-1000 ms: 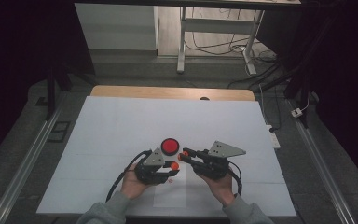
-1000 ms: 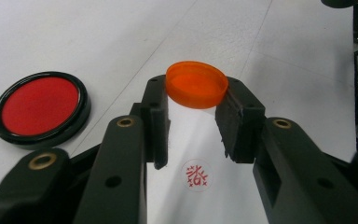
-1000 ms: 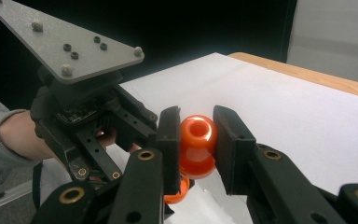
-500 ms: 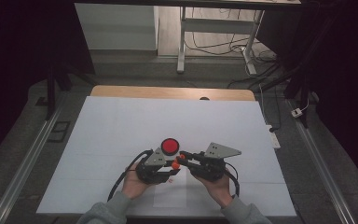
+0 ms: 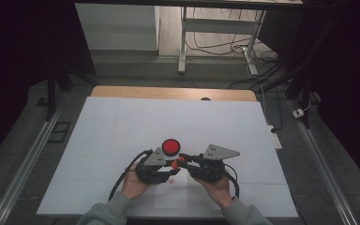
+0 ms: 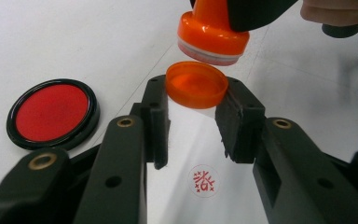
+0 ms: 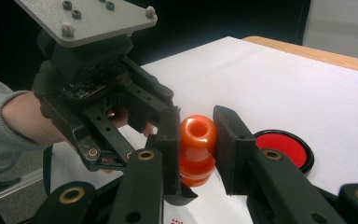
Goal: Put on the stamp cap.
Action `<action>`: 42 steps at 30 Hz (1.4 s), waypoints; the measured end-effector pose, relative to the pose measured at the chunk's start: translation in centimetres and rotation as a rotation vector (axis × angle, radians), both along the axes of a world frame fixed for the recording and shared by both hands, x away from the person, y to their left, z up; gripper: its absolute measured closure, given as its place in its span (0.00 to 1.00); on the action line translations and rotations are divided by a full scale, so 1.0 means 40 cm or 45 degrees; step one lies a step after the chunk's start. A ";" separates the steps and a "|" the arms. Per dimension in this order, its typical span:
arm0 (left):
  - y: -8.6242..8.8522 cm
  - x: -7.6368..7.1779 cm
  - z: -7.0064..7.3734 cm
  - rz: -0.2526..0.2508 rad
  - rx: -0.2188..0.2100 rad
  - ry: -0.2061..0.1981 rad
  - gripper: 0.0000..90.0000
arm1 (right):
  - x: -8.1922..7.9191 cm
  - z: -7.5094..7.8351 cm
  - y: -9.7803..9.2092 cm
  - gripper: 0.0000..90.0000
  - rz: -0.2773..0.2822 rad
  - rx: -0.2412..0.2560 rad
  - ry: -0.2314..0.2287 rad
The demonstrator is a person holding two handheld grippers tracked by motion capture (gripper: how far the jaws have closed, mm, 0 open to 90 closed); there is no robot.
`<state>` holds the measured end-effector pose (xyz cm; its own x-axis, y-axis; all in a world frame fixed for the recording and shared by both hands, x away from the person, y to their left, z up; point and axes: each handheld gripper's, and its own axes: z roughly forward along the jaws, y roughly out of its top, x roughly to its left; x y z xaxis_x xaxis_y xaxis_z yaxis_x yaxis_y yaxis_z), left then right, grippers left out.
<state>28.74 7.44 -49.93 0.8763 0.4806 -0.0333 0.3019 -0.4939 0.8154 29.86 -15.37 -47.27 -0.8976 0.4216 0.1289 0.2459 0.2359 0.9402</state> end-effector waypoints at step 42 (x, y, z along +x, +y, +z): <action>-0.004 -0.005 0.007 -0.007 -0.013 -0.004 0.73 | 0.002 -0.016 0.010 0.80 0.014 -0.020 0.019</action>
<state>28.53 7.28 -49.65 0.8789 0.4757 -0.0352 0.2966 -0.4872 0.8214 29.95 -14.98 -47.92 -0.9003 0.4136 0.1358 0.2571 0.2535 0.9325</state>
